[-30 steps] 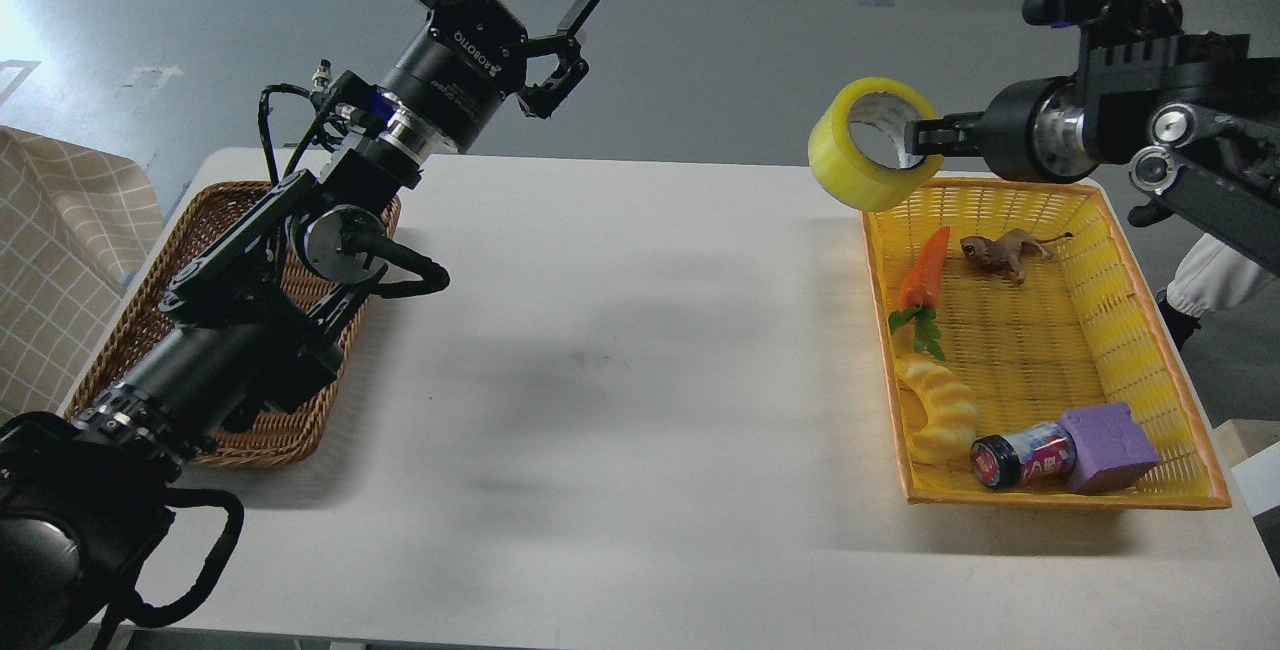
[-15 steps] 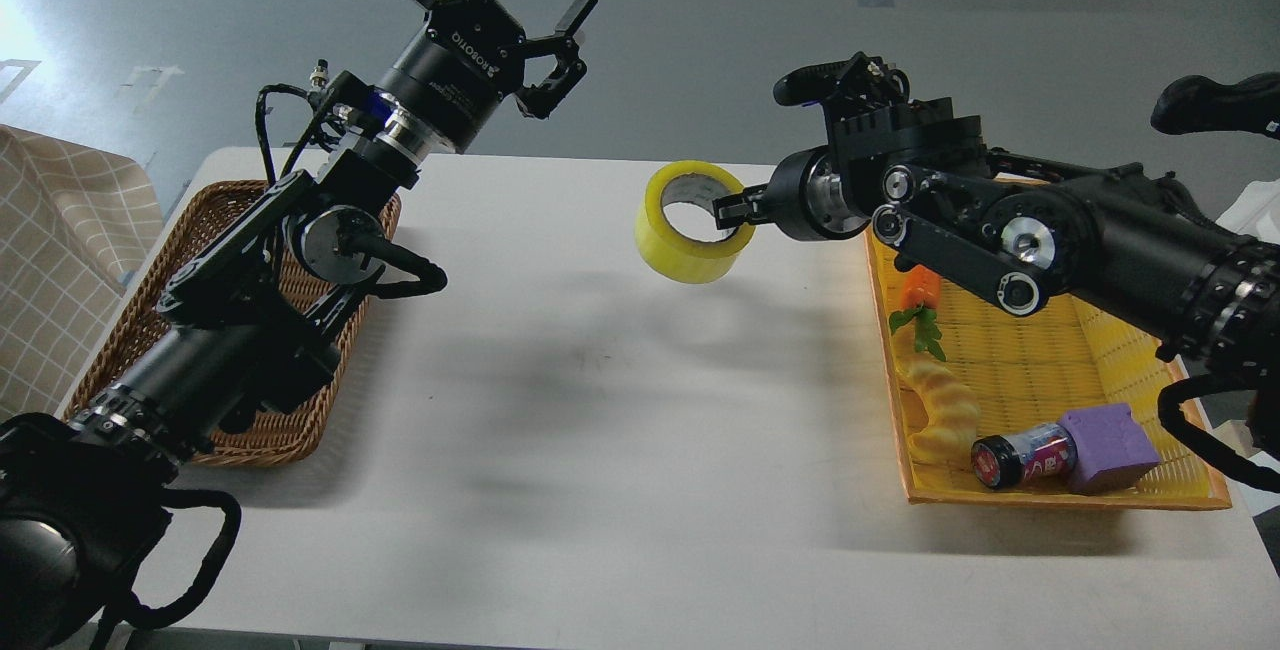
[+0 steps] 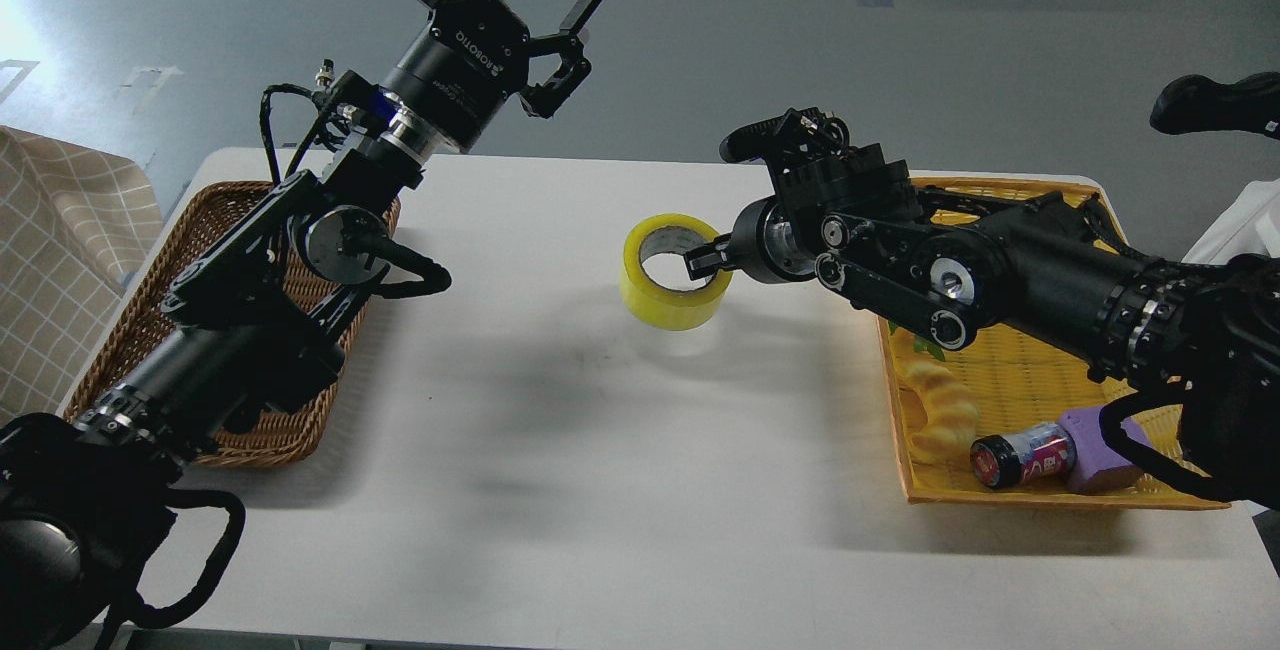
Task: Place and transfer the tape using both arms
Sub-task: 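Lower the tape roll onto the table center and release it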
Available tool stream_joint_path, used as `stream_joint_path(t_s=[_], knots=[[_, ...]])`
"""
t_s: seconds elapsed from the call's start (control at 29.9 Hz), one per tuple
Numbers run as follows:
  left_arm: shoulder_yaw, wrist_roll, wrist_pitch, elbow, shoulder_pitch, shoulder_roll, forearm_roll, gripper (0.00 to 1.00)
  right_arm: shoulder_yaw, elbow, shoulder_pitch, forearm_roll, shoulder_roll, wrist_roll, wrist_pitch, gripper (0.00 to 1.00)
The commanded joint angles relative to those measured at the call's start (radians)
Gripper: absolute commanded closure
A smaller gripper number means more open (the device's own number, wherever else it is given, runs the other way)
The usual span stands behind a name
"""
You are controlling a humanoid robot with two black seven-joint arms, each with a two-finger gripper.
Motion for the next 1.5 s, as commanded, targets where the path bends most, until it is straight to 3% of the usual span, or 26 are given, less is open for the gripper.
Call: stream_joint_path(t_s=[0.0, 0.8, 1.47], knots=[[0.0, 0.0, 0.0, -0.001, 0.0, -0.001, 0.0, 0.02, -0.001, -0.008, -0.001, 0.0, 0.0, 0.0, 0.0, 1.0], [0.0, 0.0, 0.0, -0.001, 0.0, -0.001, 0.0, 0.02, 0.001, 0.123, -0.036, 0.006, 0.0, 0.0, 0.0, 1.0], [-0.001, 0.0, 0.0, -0.001, -0.002, -0.001, 0.0, 0.02, -0.053, 0.116, -0.036, -0.003, 0.0, 0.0, 0.0, 1.0]])
